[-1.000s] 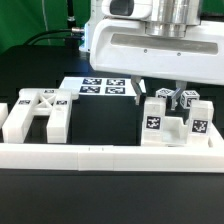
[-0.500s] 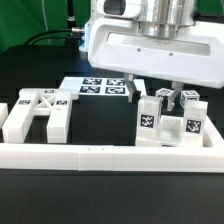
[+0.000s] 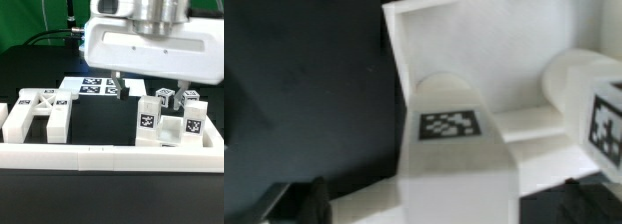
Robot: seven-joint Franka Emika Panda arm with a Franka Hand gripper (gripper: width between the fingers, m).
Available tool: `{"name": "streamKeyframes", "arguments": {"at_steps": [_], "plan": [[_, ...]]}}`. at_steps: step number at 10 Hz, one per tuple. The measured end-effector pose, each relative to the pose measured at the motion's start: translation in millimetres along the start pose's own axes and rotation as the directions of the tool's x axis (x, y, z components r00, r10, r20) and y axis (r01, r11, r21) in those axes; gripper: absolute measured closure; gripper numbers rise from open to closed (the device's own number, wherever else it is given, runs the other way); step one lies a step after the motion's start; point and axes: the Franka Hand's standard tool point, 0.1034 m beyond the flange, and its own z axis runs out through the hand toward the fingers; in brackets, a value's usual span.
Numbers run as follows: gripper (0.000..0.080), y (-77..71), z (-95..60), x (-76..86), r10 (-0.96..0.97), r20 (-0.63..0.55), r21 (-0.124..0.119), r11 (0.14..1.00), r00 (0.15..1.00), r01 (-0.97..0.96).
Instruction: Assemble chair
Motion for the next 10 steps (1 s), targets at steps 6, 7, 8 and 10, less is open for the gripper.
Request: {"name": "streamKeyframes", "arguments": {"at_steps": [6,7,8,10], "plan": [[0.015,18.5,-25.8,-1.8,0.036,0.002,0.102,0.994,0.999,-0.036],[0.015,18.8,-25.5,-1.9,0.036,0.002,0.102,0.994,0.999,-0.036],[0.015,18.8,-25.4,-1.9,0.036,0.002,0.101,0.994,0.999,-0.036],[0.015,19.3,-22.8,-2.7,0.035,0.003,0.099,0.994,0.999,-0.036]]}}
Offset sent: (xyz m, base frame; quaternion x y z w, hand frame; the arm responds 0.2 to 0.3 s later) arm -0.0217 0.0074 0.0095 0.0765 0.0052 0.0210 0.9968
